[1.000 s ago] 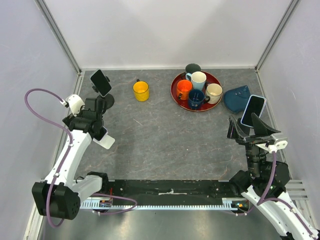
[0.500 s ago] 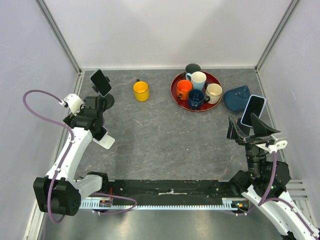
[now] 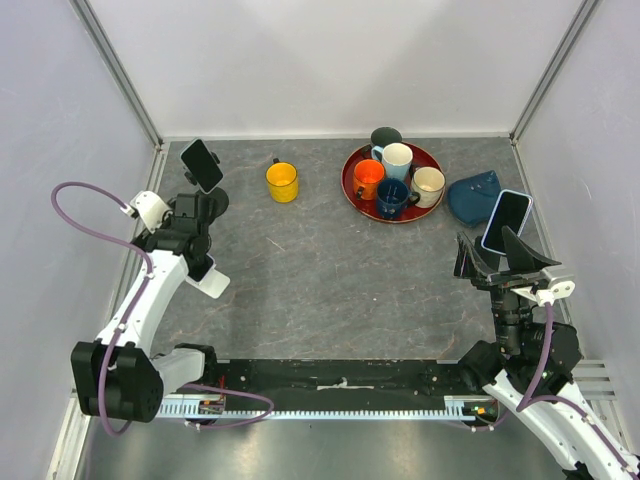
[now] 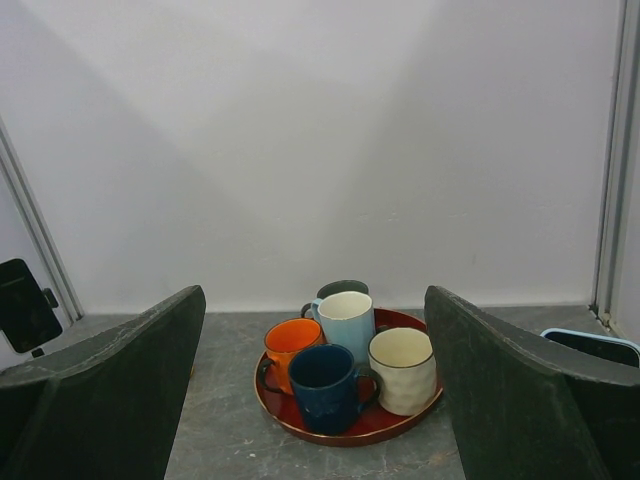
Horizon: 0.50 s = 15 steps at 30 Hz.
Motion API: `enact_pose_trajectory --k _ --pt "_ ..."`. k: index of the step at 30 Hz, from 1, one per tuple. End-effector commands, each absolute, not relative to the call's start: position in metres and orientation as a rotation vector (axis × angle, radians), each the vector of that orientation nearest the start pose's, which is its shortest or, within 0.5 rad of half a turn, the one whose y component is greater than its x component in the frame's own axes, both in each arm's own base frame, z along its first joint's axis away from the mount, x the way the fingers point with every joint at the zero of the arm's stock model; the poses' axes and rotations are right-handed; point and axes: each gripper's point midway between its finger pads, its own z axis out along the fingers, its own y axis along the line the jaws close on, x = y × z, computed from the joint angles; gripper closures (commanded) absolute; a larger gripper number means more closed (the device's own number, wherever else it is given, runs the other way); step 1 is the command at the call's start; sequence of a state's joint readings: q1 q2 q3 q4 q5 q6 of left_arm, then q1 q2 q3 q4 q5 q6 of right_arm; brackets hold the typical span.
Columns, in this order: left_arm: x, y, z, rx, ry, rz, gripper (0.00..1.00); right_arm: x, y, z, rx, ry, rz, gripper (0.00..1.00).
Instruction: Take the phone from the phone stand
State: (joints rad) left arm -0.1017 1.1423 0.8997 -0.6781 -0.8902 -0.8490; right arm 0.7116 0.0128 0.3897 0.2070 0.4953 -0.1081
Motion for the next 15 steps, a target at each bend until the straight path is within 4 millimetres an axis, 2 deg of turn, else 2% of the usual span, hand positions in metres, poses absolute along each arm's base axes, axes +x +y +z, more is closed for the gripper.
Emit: enact_pose_trajectory --k 1,7,13,15 --pt "0.280 0.098 0.170 -1.175 1.742 0.591 0.00 0.181 0.039 0.367 0.057 1.032 0.307 0.02" --pt "0.279 0.097 0.162 -1.194 1.746 0.581 0.02 0.181 0.039 0.367 0.059 1.035 0.305 0.02" --pt "0.279 0.094 0.159 -1.204 1.753 0.560 0.09 0.182 0.038 0.366 0.068 1.038 0.304 0.02" --pt "0.279 0.093 0.157 -1.208 1.758 0.551 0.16 0.182 0.037 0.366 0.073 1.038 0.307 0.02"
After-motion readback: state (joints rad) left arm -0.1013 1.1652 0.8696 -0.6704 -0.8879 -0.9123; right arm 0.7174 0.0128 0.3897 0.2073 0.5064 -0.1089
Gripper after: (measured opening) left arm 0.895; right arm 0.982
